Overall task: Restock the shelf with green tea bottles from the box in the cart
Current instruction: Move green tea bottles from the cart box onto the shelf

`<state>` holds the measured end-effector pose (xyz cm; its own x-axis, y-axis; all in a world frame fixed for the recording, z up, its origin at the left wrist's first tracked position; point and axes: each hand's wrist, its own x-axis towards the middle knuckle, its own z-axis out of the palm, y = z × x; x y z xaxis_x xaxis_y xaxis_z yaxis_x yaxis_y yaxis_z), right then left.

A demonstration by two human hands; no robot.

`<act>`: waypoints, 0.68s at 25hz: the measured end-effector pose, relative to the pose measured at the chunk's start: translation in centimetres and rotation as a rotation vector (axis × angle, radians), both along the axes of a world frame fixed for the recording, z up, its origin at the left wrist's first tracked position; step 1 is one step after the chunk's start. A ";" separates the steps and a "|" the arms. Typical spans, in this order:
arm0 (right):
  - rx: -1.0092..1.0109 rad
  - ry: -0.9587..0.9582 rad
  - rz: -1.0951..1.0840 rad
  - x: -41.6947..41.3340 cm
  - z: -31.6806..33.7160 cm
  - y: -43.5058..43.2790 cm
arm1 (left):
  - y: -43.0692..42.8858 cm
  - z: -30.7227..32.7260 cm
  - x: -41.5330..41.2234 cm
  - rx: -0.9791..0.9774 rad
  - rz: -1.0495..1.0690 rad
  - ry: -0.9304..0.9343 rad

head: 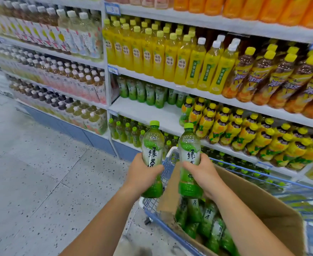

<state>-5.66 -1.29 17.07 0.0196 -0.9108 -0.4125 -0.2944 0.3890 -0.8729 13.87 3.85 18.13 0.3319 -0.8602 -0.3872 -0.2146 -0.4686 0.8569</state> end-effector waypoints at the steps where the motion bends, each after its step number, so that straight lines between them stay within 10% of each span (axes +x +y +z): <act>1: 0.006 0.006 0.012 1.1 0.2 -0.3 | -0.1 0.1 1.1 -0.010 0.005 0.008; 17: -0.081 0.135 -0.228 23.7 -0.9 -5.3 | -8.8 -0.2 26.2 -0.037 -0.180 0.081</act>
